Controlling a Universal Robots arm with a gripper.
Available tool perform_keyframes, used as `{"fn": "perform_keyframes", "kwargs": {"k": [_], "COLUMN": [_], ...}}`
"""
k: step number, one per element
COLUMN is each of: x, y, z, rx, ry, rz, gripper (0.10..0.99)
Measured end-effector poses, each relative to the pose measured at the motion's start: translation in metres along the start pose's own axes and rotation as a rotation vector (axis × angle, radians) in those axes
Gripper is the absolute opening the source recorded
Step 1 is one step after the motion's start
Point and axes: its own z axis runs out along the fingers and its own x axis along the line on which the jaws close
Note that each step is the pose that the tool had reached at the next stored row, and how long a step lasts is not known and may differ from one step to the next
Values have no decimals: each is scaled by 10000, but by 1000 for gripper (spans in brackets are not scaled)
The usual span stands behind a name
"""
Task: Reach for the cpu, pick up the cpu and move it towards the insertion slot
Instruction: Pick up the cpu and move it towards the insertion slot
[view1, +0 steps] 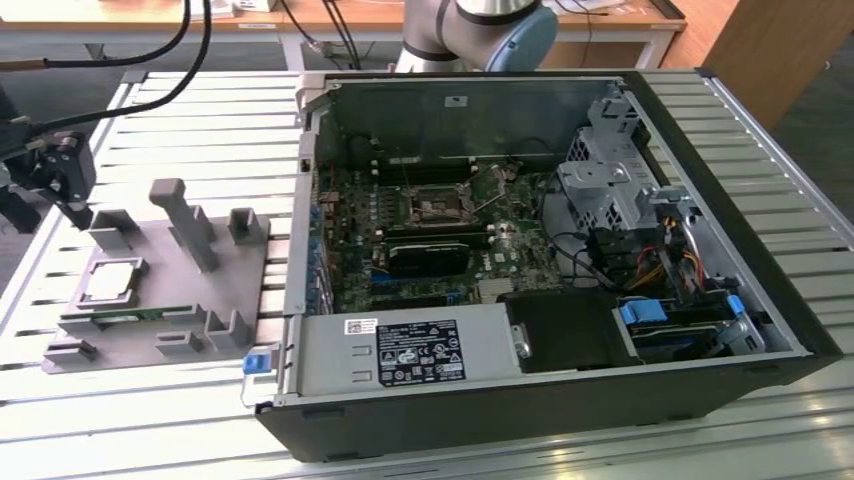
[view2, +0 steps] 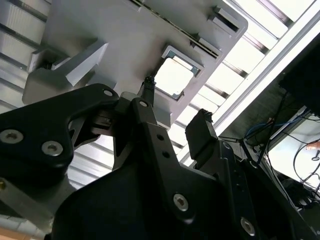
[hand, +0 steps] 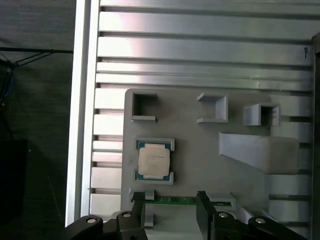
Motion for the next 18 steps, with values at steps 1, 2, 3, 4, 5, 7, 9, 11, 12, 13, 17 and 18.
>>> {"fn": "perform_keyframes", "kwargs": {"k": [1,2,3,4,5,7,9,11,12,13,17,18], "x": [5,8,10,11,12,13,14,14,14,15,16,16], "y": [-1,-2,-3,-3,-4,-5,-7,-8,-9,-9,-11,-11], "z": [19,37,55,73,91,128,164,201,217,229,274,284], "rx": [0,0,0,0,1,2,2,1,2,5,10,10], "ry": [-1,-1,-2,-5,-5,-7,-8,-8,-8,-8,-8,-8], "rz": [0,11,55,96,129,177,183,183,183,183,183,183], "gripper": [529,529,529,529,529,529,529,545,545,604,604,604]}}
